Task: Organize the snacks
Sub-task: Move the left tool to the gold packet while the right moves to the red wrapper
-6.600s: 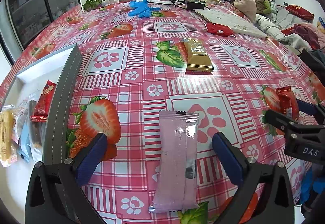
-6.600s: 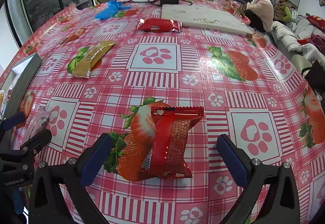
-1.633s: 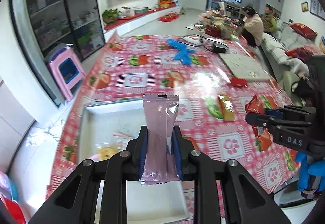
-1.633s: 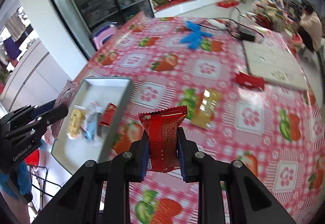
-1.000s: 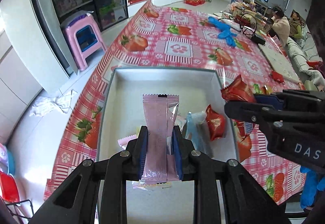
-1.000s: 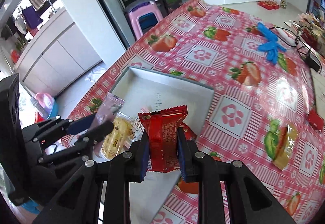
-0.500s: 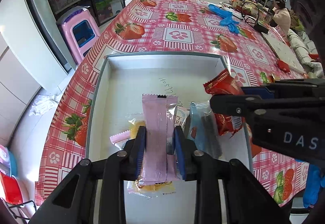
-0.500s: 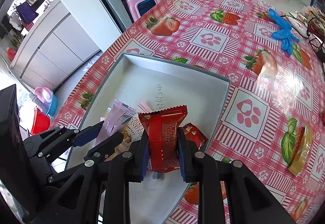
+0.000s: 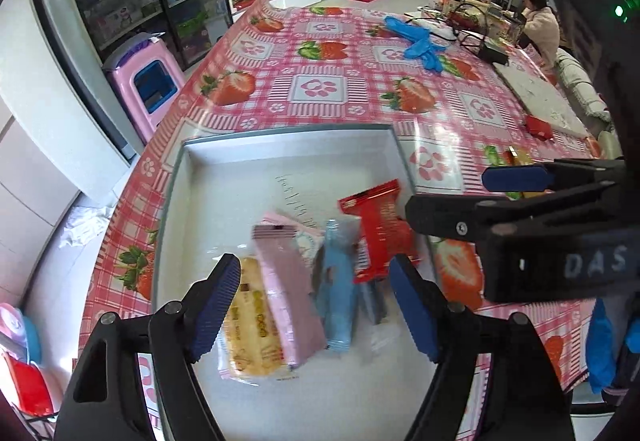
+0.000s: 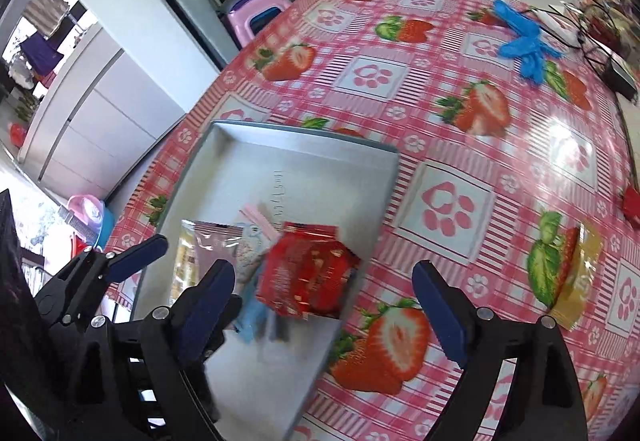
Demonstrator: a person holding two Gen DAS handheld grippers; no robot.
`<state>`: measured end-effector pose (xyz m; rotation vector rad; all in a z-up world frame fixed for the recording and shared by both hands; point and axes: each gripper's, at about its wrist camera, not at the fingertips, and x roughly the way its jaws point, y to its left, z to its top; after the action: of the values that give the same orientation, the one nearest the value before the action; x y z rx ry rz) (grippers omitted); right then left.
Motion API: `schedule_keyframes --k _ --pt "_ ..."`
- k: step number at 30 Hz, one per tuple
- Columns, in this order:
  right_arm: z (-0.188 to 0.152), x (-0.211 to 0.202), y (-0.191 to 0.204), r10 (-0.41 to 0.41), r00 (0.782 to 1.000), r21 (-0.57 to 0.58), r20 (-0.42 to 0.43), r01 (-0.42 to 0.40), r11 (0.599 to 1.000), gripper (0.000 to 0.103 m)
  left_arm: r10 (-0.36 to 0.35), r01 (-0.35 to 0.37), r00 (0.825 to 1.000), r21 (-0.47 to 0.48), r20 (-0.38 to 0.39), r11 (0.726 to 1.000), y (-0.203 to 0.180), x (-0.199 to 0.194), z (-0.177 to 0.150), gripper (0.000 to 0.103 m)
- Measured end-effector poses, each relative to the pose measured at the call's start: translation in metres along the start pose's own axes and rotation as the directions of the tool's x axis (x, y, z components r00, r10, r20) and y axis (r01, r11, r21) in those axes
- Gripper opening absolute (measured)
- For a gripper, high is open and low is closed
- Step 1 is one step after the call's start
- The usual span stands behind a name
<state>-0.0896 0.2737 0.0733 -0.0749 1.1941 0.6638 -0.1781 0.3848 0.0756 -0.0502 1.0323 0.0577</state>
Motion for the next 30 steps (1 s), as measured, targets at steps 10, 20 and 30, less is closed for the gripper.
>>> schedule_keyframes --k 10,20,30 --pt "-0.03 -0.026 -0.107 -0.058 0.998 0.218 0.022 0.052 0.975 0.103 -0.073 0.073 0.997 0.105 -0.007 0.992 -0.08 -0.001 0.015 0.082" --pt "-0.09 -0.056 -0.234 -0.219 0.976 0.453 -0.007 0.199 0.869 0.103 -0.118 0.136 0.988 0.21 -0.096 0.968 -0.173 0.03 0.012 0.082" --pt "-0.085 -0.104 -0.307 -0.241 0.968 0.573 0.078 0.154 0.805 0.103 -0.087 0.093 0.994 0.094 -0.068 0.991 -0.183 0.052 0.035 0.082"
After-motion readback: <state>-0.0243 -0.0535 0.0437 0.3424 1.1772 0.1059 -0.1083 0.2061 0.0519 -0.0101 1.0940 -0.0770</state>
